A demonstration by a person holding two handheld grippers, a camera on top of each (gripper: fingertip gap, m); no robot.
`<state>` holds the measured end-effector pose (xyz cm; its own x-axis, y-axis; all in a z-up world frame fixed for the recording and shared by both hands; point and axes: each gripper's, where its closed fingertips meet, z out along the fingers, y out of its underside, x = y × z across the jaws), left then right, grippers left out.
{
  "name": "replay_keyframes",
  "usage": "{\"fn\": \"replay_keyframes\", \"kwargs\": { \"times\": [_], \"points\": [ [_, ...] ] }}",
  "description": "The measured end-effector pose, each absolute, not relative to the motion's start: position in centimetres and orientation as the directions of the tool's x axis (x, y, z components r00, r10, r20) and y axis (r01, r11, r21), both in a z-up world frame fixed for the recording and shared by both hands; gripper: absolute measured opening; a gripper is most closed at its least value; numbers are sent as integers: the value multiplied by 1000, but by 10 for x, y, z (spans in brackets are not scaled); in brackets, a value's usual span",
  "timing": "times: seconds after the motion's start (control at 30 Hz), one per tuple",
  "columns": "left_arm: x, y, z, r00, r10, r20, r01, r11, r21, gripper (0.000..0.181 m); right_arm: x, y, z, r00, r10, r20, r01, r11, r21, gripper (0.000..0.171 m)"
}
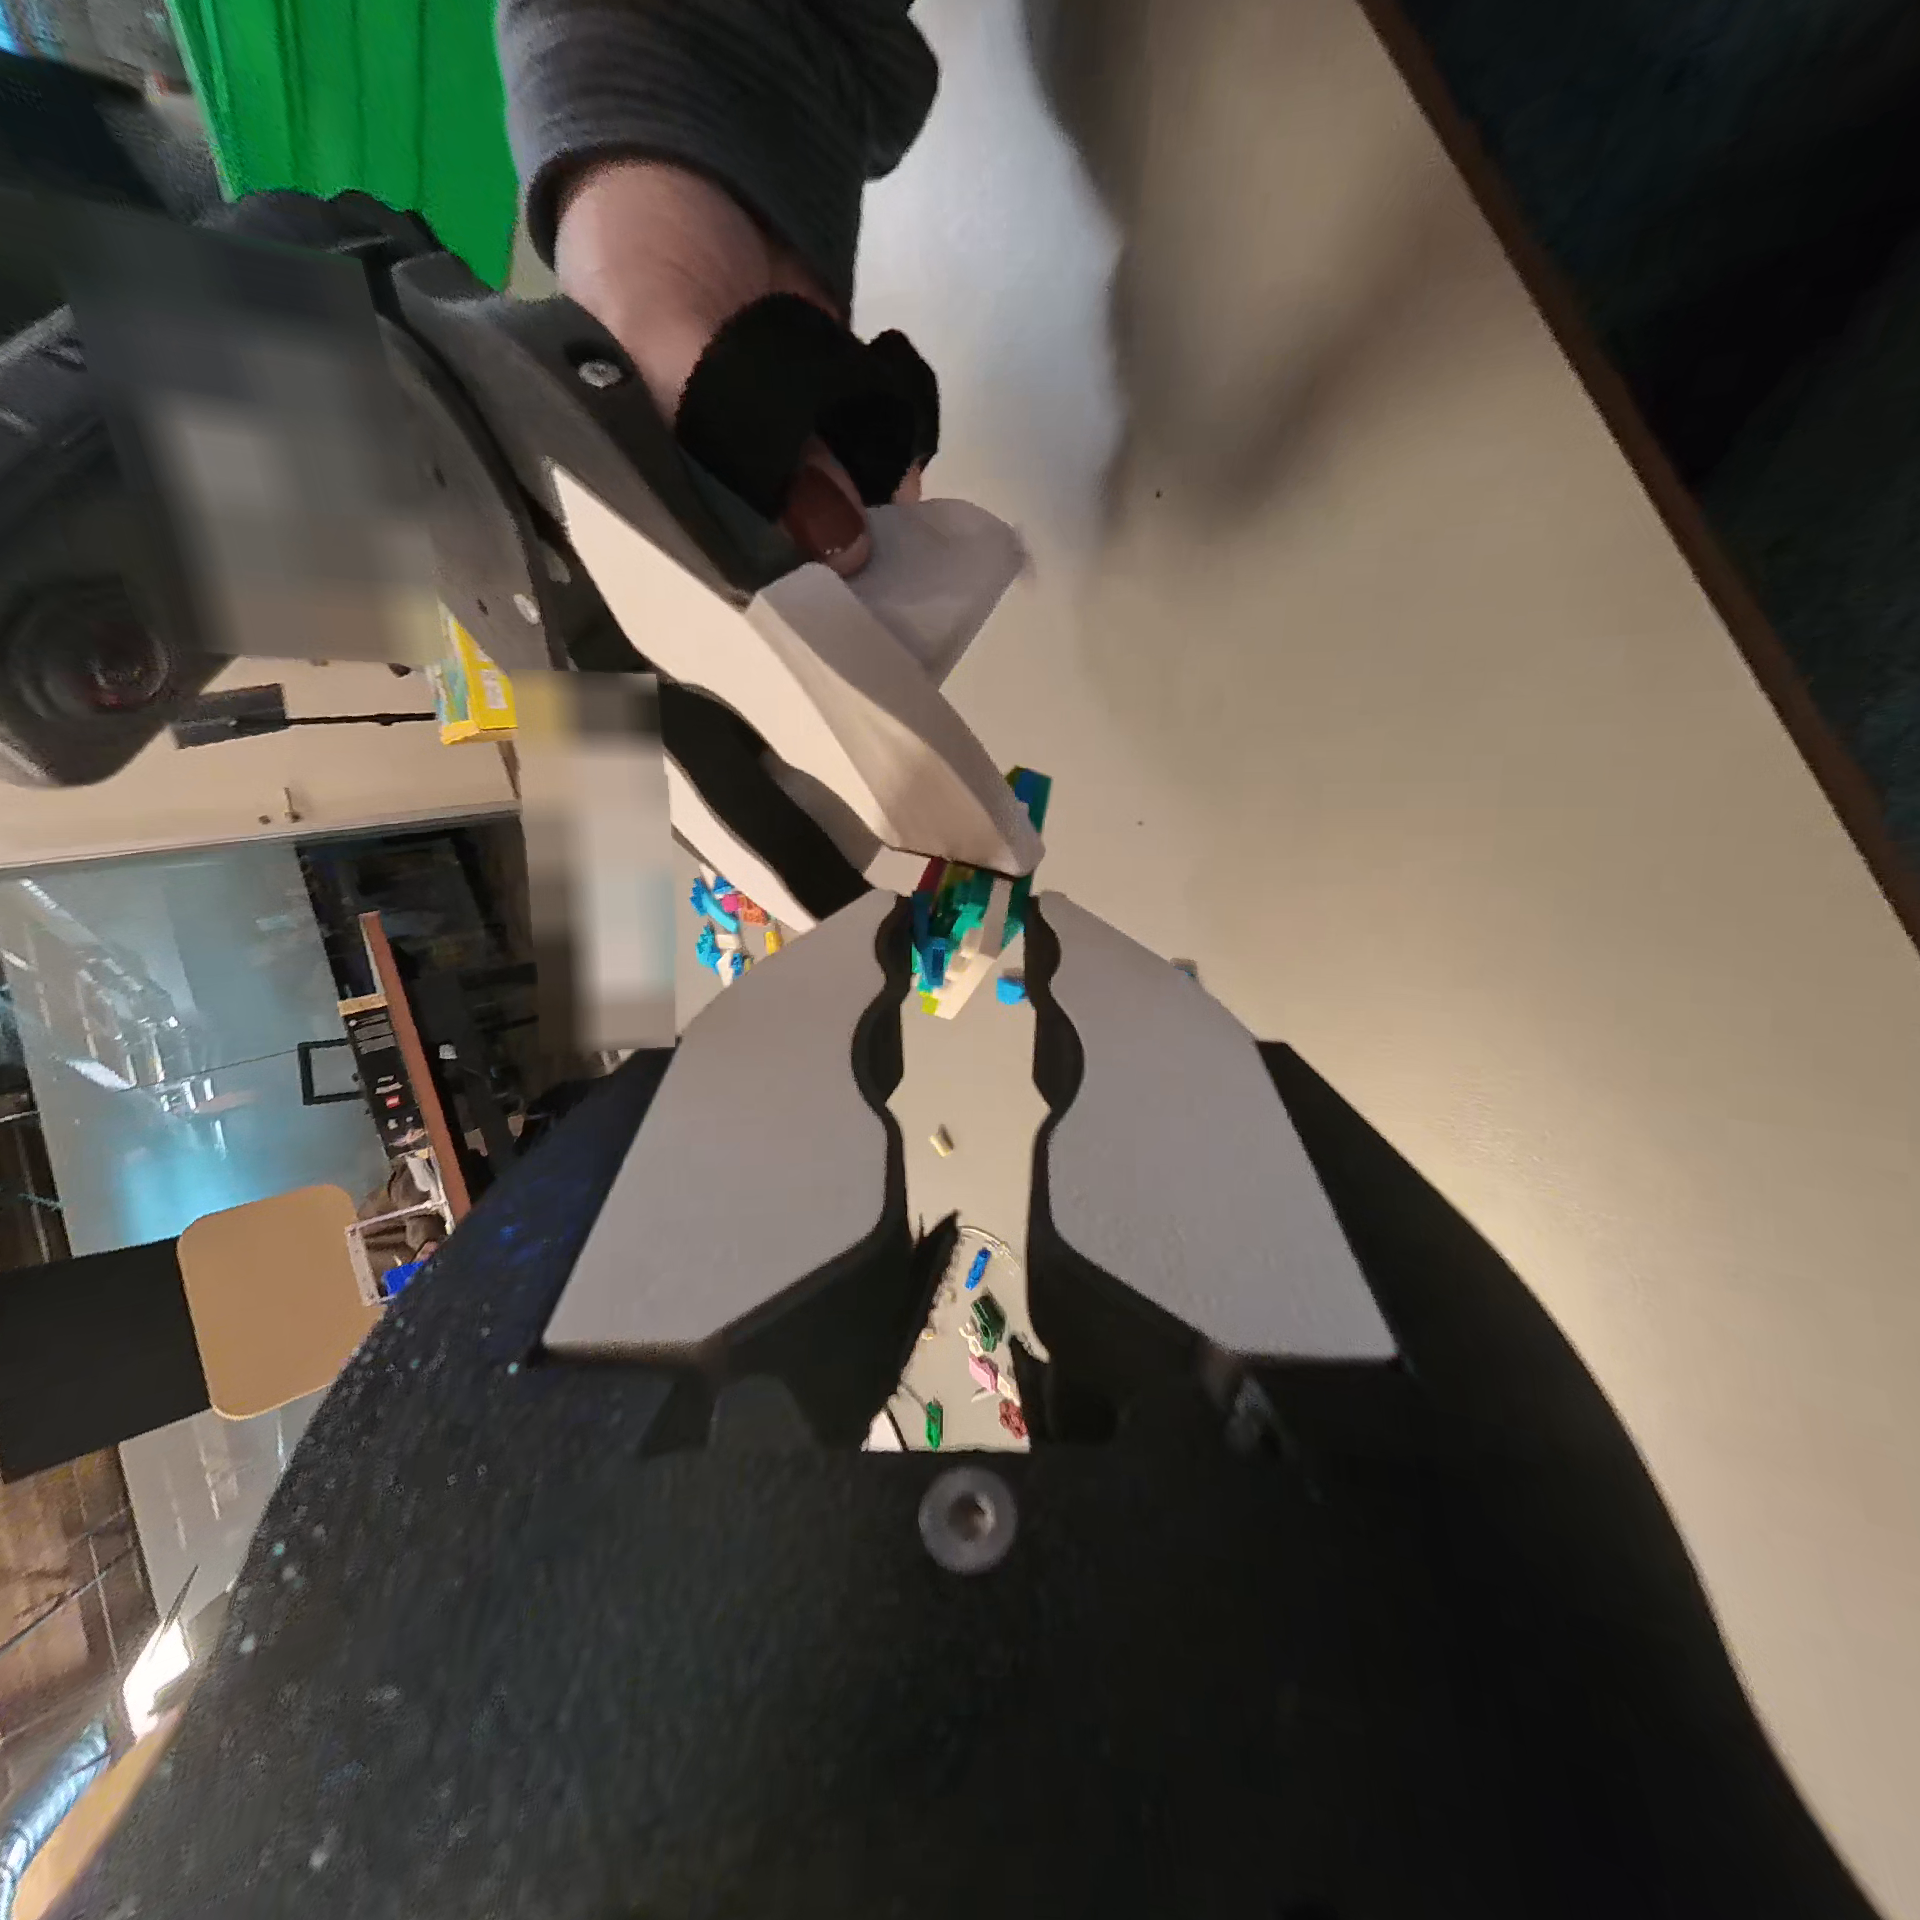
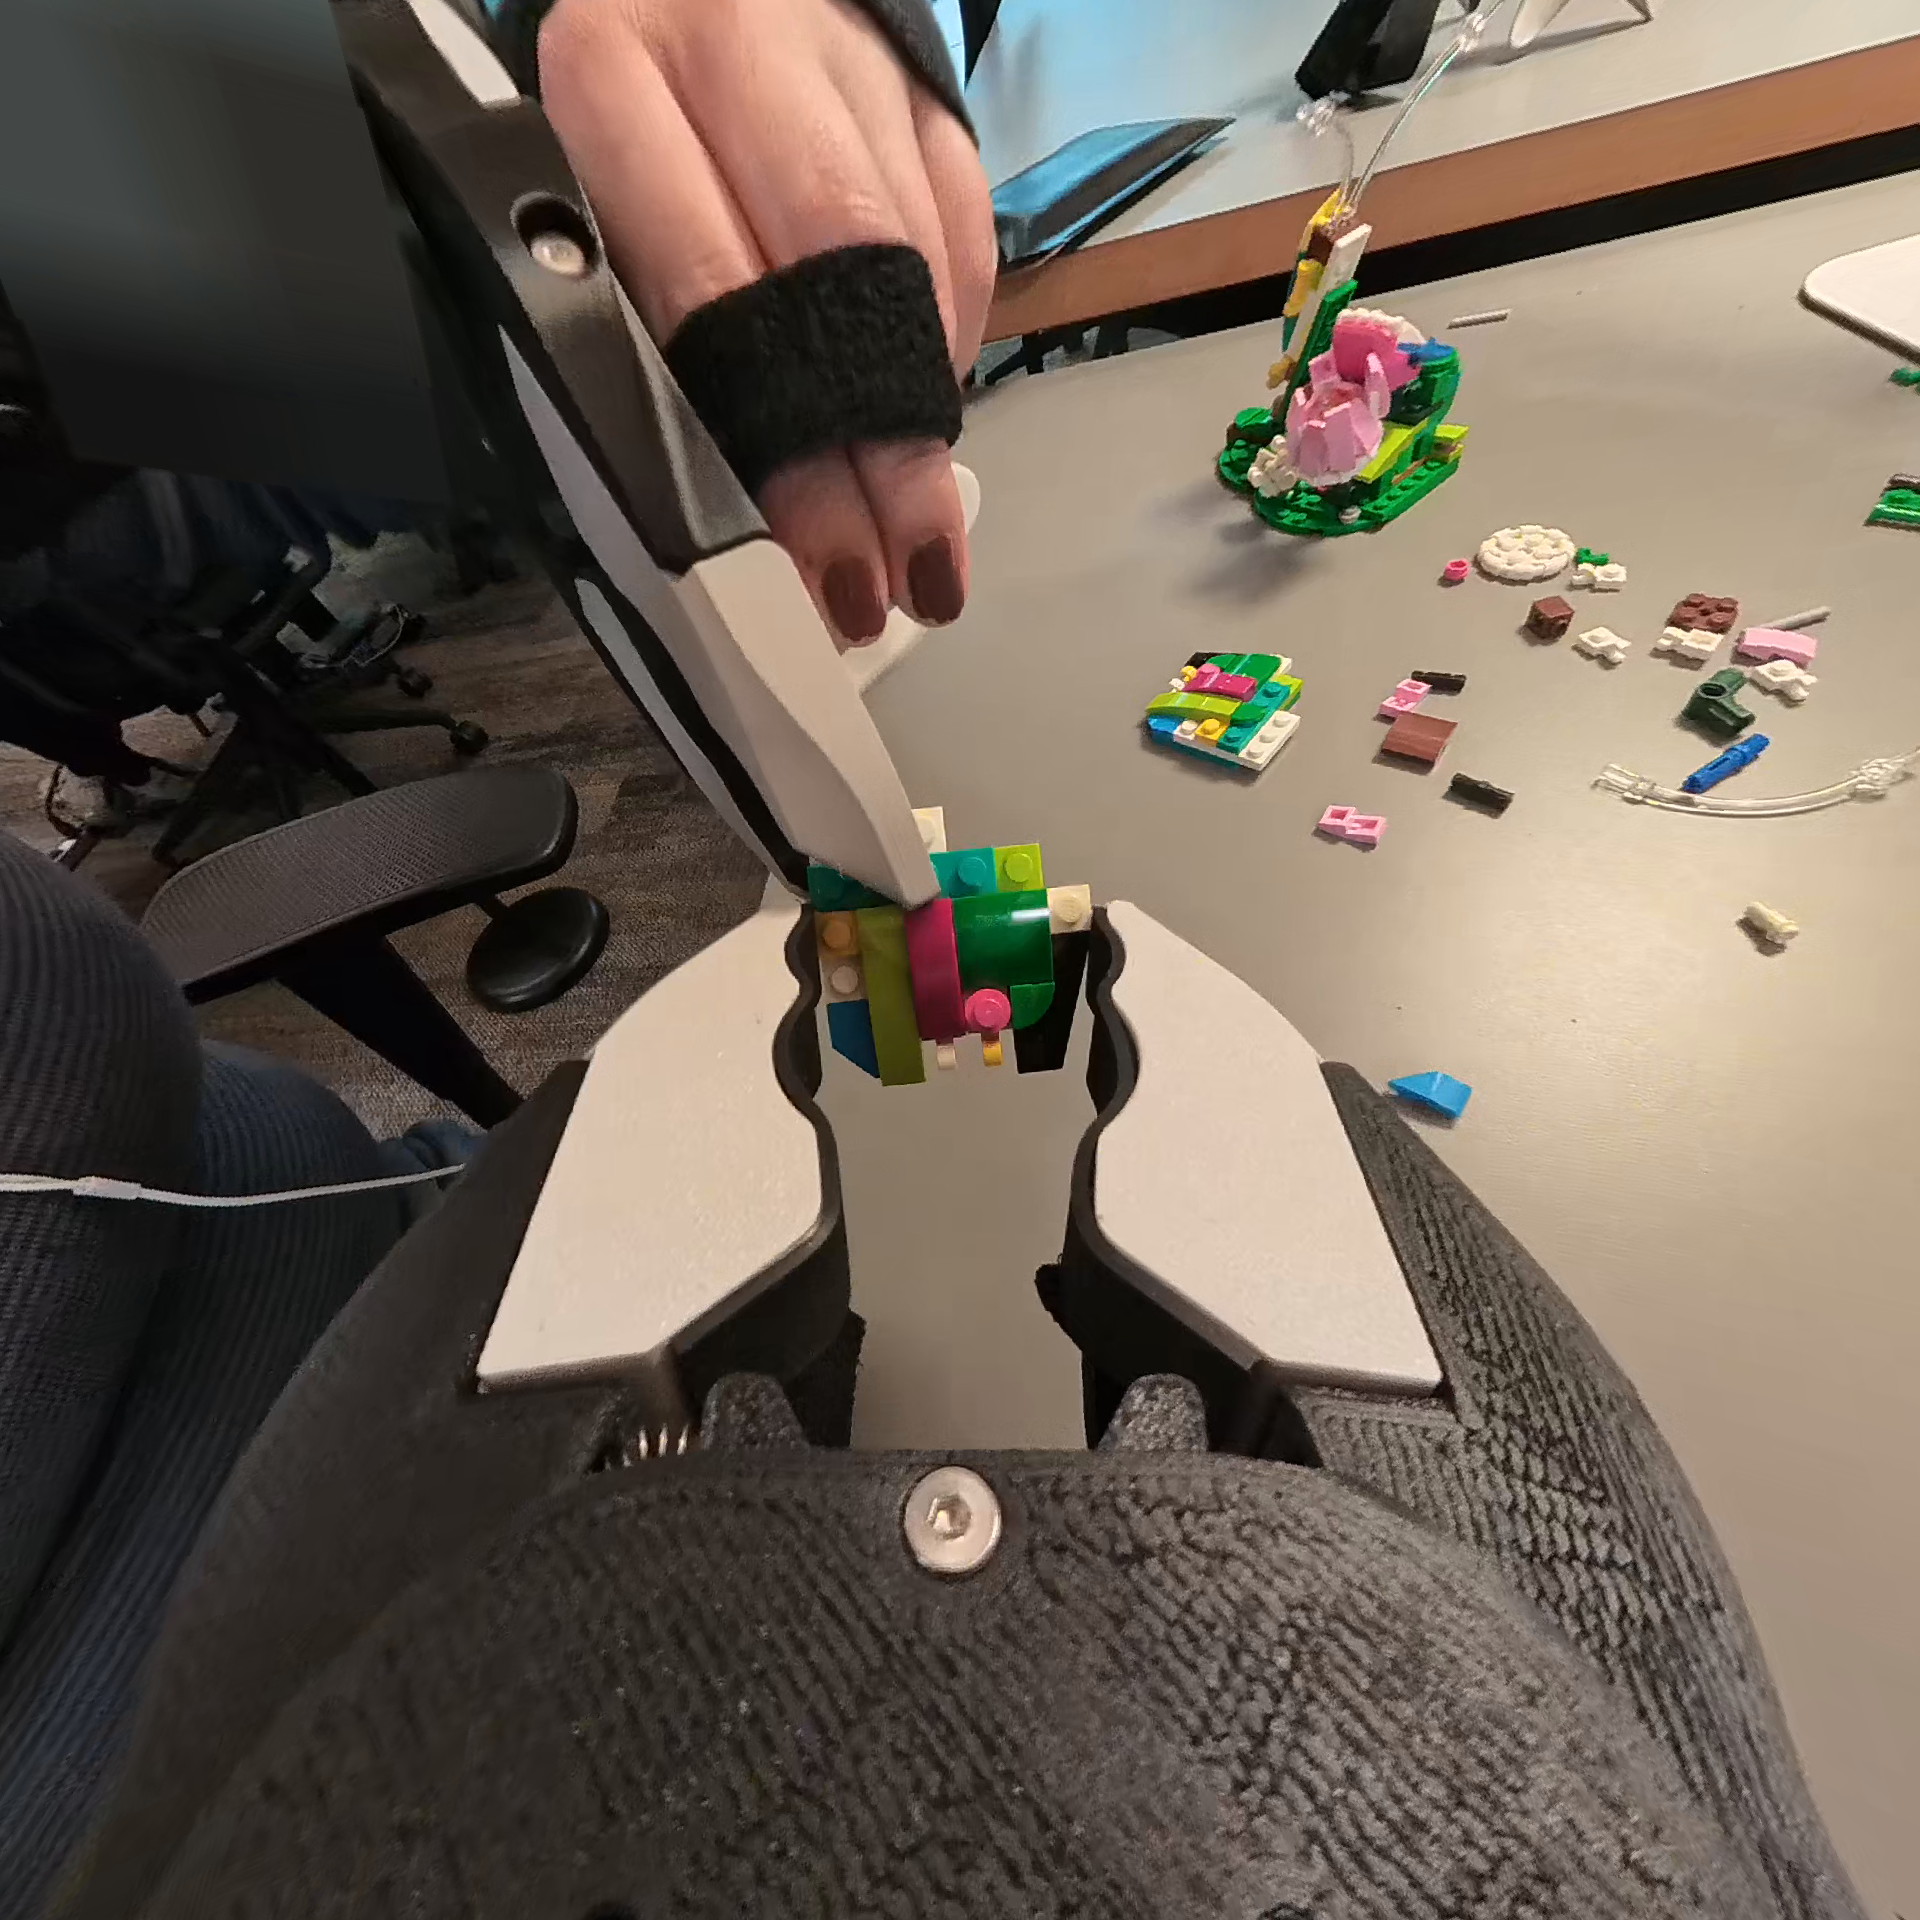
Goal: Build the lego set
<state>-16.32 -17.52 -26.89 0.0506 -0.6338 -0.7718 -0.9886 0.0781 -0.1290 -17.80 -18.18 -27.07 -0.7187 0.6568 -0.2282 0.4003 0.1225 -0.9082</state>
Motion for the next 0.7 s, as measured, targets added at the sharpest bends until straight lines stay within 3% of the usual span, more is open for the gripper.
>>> {"fn": "replay_keyframes", "kwargs": {
  "times": [0.33,0.7],
  "points": [
    [-160,-182,-270,-35,-737,-675,-993,100,-58,20,-173,-188,-272,-742,629,-231,403,143,-904,48],
    [-164,-181,-271,-25,-699,-714,-993,99,-62,20,-175,-185,-275,-730,651,-207,406,170,-898,48]
  ]
}}
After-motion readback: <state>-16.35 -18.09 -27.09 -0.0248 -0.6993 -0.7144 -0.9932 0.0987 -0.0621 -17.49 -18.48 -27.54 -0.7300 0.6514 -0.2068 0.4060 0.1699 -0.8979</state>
